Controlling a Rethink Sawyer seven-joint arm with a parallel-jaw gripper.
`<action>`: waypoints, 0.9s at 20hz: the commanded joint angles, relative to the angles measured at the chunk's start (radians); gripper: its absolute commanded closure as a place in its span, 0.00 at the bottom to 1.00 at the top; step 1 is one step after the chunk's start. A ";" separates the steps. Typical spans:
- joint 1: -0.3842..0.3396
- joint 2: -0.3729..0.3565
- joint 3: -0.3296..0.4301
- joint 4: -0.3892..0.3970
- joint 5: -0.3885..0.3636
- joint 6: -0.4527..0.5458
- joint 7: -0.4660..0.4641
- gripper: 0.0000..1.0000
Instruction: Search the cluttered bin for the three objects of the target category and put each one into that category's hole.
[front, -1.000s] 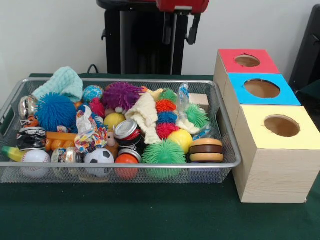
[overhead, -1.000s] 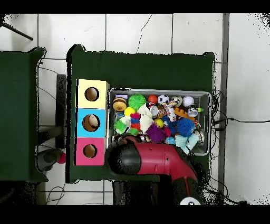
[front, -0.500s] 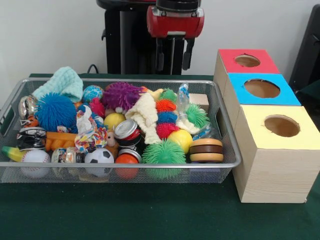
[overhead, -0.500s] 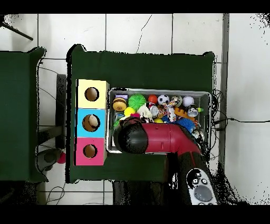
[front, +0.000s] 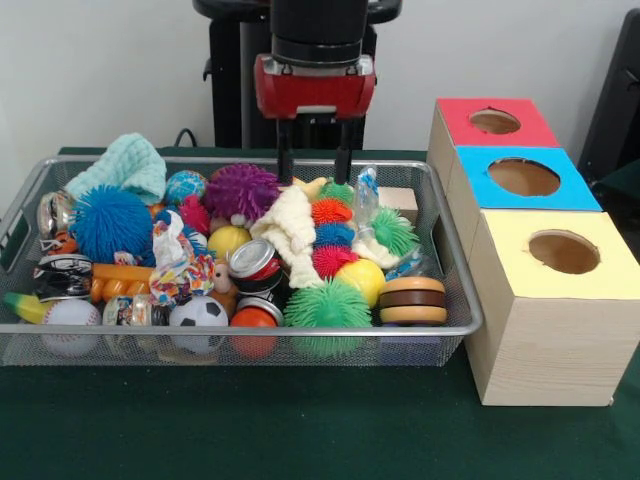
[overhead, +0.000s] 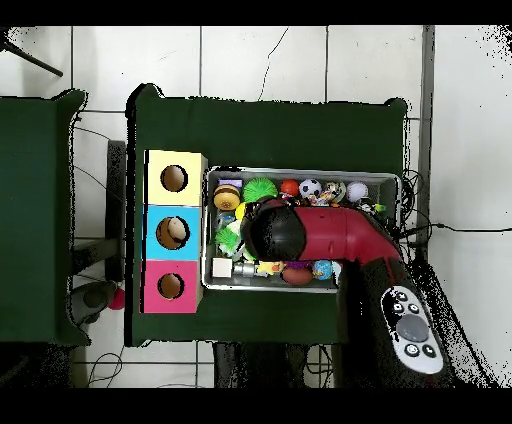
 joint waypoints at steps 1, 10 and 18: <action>-0.067 0.093 0.122 -0.117 -0.093 0.051 -0.191 0.00; -0.119 0.148 0.161 -0.159 -0.158 0.055 -0.195 0.00; -0.133 0.176 0.161 -0.173 -0.217 0.042 -0.174 0.00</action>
